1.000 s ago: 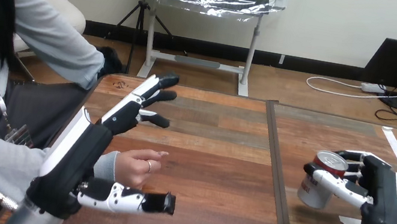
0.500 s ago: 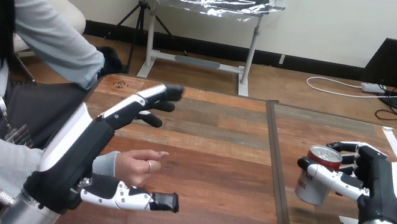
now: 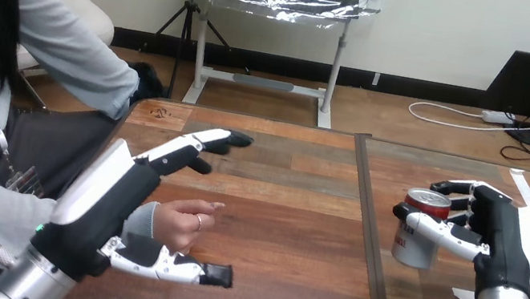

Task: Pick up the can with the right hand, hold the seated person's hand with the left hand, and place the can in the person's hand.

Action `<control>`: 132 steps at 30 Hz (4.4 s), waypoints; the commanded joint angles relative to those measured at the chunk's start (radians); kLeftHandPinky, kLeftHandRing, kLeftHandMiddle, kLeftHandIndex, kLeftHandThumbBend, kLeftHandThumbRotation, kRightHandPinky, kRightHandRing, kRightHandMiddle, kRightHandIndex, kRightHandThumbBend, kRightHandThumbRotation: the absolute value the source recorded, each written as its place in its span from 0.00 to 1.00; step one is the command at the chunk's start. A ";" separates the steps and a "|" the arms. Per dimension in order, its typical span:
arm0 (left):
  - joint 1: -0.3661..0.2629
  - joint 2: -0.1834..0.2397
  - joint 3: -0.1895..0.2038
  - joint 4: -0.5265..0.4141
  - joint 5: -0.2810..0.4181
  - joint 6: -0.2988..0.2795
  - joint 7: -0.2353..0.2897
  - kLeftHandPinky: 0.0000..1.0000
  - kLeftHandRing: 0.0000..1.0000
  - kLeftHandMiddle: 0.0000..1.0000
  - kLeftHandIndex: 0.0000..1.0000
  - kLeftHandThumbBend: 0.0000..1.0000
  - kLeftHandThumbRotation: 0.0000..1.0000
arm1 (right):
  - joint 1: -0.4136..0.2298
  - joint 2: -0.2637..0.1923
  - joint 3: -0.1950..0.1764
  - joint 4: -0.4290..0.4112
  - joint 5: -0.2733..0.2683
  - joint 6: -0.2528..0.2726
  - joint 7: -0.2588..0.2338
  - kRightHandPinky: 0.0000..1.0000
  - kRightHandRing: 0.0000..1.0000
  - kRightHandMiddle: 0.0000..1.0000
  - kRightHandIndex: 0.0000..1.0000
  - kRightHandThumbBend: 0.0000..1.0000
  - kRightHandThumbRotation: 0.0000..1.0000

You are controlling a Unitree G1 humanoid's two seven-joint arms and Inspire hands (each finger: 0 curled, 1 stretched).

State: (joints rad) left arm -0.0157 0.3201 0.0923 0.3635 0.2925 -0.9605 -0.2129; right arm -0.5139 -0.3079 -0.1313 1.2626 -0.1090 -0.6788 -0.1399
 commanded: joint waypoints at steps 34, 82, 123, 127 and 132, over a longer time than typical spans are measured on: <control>-0.254 0.263 -0.118 0.225 0.170 0.164 0.014 0.77 0.84 0.86 0.84 1.00 0.20 | -0.117 0.005 0.012 -0.128 0.010 -0.078 0.039 0.32 0.37 0.48 0.49 0.77 0.00; -0.481 0.319 -0.348 0.598 0.381 0.231 0.207 0.73 0.81 0.82 0.81 1.00 0.23 | -0.083 0.006 0.002 -0.178 0.027 -0.093 0.077 0.37 0.41 0.48 0.49 0.75 0.00; -0.511 0.311 -0.458 0.712 0.432 0.235 0.380 0.45 0.50 0.54 0.58 1.00 0.09 | -0.055 0.001 -0.001 -0.192 0.061 -0.117 0.140 0.34 0.38 0.45 0.49 0.75 0.00; -0.510 0.312 -0.460 0.710 0.427 0.224 0.382 0.44 0.49 0.53 0.56 1.00 0.04 | -0.055 0.004 -0.002 -0.195 0.061 -0.118 0.142 0.34 0.38 0.45 0.49 0.76 0.00; -0.506 0.311 -0.452 0.703 0.411 0.204 0.373 0.42 0.46 0.50 0.52 1.00 0.01 | -0.058 0.008 -0.001 -0.194 0.062 -0.119 0.148 0.34 0.38 0.45 0.49 0.76 0.00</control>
State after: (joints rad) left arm -0.4936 0.6183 -0.3445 1.0697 0.7129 -0.7422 0.1627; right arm -0.5204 -0.3033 -0.1198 1.1363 -0.0714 -0.7549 0.0049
